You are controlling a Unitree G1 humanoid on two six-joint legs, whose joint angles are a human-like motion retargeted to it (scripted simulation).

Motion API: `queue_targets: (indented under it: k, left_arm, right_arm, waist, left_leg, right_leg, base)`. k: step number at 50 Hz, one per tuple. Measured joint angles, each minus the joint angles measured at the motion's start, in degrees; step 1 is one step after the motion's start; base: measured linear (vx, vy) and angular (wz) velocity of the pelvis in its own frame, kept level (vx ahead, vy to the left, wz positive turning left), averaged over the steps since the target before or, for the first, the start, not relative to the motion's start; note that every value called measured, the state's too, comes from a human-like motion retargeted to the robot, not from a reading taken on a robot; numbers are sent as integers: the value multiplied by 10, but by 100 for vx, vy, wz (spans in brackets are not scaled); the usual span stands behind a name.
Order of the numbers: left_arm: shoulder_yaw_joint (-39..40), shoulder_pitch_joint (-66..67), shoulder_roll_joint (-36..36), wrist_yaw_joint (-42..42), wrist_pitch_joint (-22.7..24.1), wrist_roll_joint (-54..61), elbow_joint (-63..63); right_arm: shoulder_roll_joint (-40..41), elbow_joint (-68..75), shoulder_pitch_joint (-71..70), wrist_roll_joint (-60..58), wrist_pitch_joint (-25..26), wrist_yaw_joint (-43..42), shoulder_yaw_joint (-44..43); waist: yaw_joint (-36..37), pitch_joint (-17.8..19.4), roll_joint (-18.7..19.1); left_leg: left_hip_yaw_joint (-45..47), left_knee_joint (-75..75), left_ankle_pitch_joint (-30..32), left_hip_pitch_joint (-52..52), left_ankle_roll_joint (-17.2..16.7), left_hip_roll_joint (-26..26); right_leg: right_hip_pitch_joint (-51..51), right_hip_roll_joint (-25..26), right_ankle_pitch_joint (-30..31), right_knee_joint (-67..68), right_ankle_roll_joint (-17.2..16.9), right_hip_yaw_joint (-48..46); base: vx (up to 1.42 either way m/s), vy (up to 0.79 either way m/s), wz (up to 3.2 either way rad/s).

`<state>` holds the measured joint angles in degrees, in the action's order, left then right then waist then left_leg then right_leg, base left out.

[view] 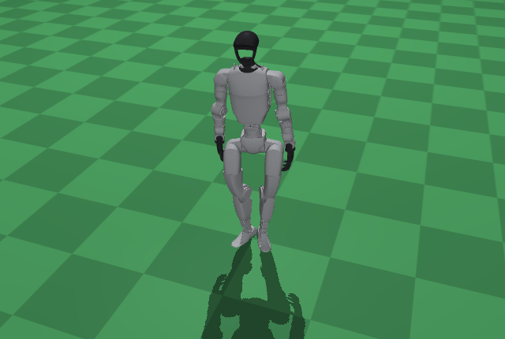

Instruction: Upper body actions

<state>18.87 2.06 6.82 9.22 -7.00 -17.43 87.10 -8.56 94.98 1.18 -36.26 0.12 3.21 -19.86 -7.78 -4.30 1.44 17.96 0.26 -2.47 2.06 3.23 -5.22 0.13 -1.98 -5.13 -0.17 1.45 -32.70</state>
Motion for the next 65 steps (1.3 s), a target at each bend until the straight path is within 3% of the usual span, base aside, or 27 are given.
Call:
queue_targets:
  k: [6, 18, 25, 32, 34, 37, 40, 43, 45, 48, 50, 53, 56, 58, 61, 65]
  left_arm:
    - [9, 4, -1, -2, 3, 19, 0]
    - [5, 1, -2, 2, 7, 12, -8]
    - [11, 0, -1, 13, 6, 12, -14]
    - [13, -2, 2, 13, 10, 10, -21]
    - [16, -2, 2, 13, 10, 14, -21]
    - [20, -9, 3, 17, 9, 20, -22]
    - [11, -26, 4, 11, 11, 29, -22]
    - [2, -30, 0, 4, 15, 35, -20]
    - [1, -23, -2, 5, 17, 34, -18]
    - [-2, -12, -6, 4, 14, 38, -12]
    - [1, -10, -10, 1, 12, 45, -5]
    - [15, -13, -17, 0, 9, 58, 5]
    - [23, -9, -22, 2, 10, 70, 10]
    - [28, -4, -21, 0, 10, 72, 13]
    - [37, 4, -20, -6, 10, 70, 19]
    - [48, 15, -15, -9, 7, 68, 39]
  right_arm:
    - [-1, 1, -7, -54, 28, 7, 2]
    - [-2, -27, -23, -36, 9, 18, 12]
    - [-8, -15, -26, -35, 9, 6, 23]
    - [-7, 0, -21, -23, 13, -2, 18]
    - [-6, 2, -19, -18, 13, -3, 19]
    - [-6, 2, -23, -12, 15, 4, 20]
    - [-7, -7, -28, -12, 10, 7, 10]
    - [-10, -19, -19, -30, 3, 4, 6]
    - [-14, -17, -15, -43, 8, -3, 5]
    - [-20, -6, -10, -46, 18, -16, -9]
    - [-24, -3, -6, -34, 17, -17, -18]
    - [-31, -2, 2, -21, 17, -13, -32]
    - [-41, 2, 9, -23, 23, -17, -39]
    - [-46, 7, 10, -22, 28, -21, -38]
    - [-51, 6, 3, -25, 29, -23, -35]
    - [-50, -15, -12, -34, 24, -13, -30]
  waist:
    - [18, -20, -8]
    - [16, -24, -11]
    - [3, -17, -4]
    - [-13, 2, -3]
    - [-6, 9, -3]
    - [22, 25, -10]
    - [52, 47, -20]
    - [76, 50, -32]
    - [82, 42, -38]
    - [52, 26, -41]
    - [37, 19, -44]
    - [23, 10, -38]
    - [39, 2, -35]
    - [57, 2, -29]
    - [88, 5, -21]
    - [114, 2, -17]
  left_leg:
    - [8, -7, -11, -9, 6, -6]
    - [4, -8, -16, -5, 10, -8]
    - [-50, 6, -5, 15, 3, 2]
    - [-129, 20, 23, 41, -3, 6]
    - [-146, 25, 34, 51, -7, 7]
    - [-151, 36, 49, 70, -12, 4]
    - [-172, 60, 56, 97, -9, -8]
    - [-144, 67, 41, 120, 25, -16]
    - [-18, 53, 12, 115, 31, 13]
    - [147, 27, -19, 91, 11, 41]
    - [287, 19, -27, 71, -5, 59]
    - [410, 19, -13, 43, -8, 67]
    - [405, 37, 17, 33, -3, 70]
    - [341, 47, 53, 35, -22, 70]
    - [248, 28, 48, 39, -40, 52]
    - [228, -18, 69, 46, -17, 22]
  right_leg:
    - [-1, -1, 1, 3, -6, 13]
    - [-4, -7, -3, 14, -19, 6]
    - [-16, -1, -29, 59, -27, 33]
    - [-40, 17, -25, 94, -28, 250]
    - [-40, 21, -30, 92, -31, 271]
    - [-23, 1, -29, 70, -8, 165]
    - [-9, -7, -22, 46, -6, 125]
    - [11, -18, -12, 10, -3, 45]
    - [18, -20, -16, -4, -4, 6]
    - [23, -30, -29, -11, -13, -69]
    - [27, -37, -38, -16, -21, -121]
    - [33, -37, -53, -20, -35, -183]
    - [37, -38, -63, -20, -46, -217]
    - [42, -33, -66, -20, -52, -237]
    - [50, -26, -68, -18, -60, -254]
    - [55, -28, -66, -16, -72, -276]
  base:
    - [16, 5, -30]
    - [0, 0, 1]
    - [-3, -1, 62]
    - [-4, -1, 133]
    - [-3, 2, 127]
    - [-15, 1, 105]
    - [-29, 3, 158]
    - [-22, 5, 188]
    - [-13, 6, 224]
    - [-12, 9, 313]
    - [-13, 11, 320]
    - [-9, 17, 289]
    - [-2, 20, 196]
    - [-1, 21, 127]
    - [0, 20, 80]
    - [3, 17, 62]
